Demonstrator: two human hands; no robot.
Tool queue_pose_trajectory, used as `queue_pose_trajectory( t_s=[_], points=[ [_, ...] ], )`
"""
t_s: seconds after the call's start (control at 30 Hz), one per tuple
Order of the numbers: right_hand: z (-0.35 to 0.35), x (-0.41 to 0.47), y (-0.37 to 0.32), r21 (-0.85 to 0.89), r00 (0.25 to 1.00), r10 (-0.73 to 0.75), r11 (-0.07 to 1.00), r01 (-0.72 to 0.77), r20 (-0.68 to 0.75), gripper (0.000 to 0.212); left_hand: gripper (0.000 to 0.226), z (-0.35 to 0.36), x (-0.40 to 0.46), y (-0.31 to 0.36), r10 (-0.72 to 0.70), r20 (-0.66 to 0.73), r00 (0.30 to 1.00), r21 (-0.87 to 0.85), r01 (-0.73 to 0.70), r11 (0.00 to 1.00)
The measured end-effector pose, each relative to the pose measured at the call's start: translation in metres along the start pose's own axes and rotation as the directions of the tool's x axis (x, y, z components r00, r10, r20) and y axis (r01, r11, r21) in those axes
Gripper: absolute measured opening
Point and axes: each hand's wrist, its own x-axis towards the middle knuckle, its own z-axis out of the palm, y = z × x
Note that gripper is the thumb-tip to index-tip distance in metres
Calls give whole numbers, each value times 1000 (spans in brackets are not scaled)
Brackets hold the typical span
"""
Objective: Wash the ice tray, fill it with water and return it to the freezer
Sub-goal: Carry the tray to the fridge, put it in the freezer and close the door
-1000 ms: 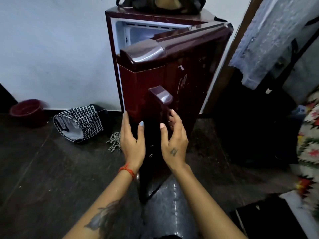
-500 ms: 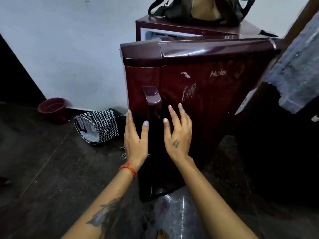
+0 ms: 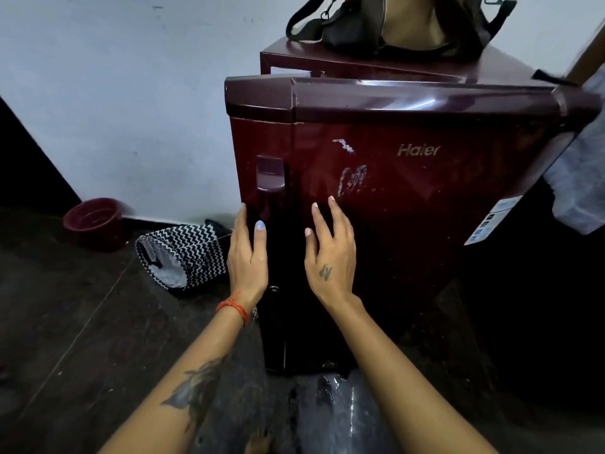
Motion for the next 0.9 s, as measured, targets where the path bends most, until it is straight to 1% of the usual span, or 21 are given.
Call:
queue_pose_trajectory(
  t_s=[0.13, 0.3, 0.4, 0.5, 0.6, 0.73, 0.8, 0.83, 0.9],
  points=[
    [22, 18, -1, -37, 999, 36, 999, -37, -23, 43, 61, 3, 34, -9, 11, 52, 999, -11, -10, 1000],
    [44, 43, -1, -63, 995, 94, 993, -96, -33, 42, 52, 11, 74, -17, 29, 112, 993, -26, -26, 999],
    [54, 57, -1, -78, 992, 127, 989, -128, -27, 44, 52, 16, 96, -22, 39, 153, 987, -26, -35, 999],
    [63, 68, -1, -100, 987, 160, 982, -160, -12, 46, 57, 22, 113, -29, 39, 196, 980, -36, -33, 999],
    [70, 77, 0, -121, 981, 193, 974, -194, -20, 47, 54, 27, 127, -32, 33, 227, 973, -25, -28, 999],
    [73, 80, 2, -162, 976, 218, 963, -215, -1, 48, 54, 32, 134, -33, 53, 247, 968, -51, -42, 998],
    [71, 80, 2, -194, 975, 218, 959, -207, 39, 50, 55, 34, 135, -36, 31, 250, 968, -75, -13, 997],
    [70, 80, 1, -197, 974, 219, 959, -203, 63, 51, 57, 35, 135, -38, 16, 246, 969, -84, 5, 996],
    [65, 78, -2, -185, 972, 227, 959, -212, 63, 51, 64, 36, 132, -40, 12, 201, 980, -87, 6, 996]
  ],
)
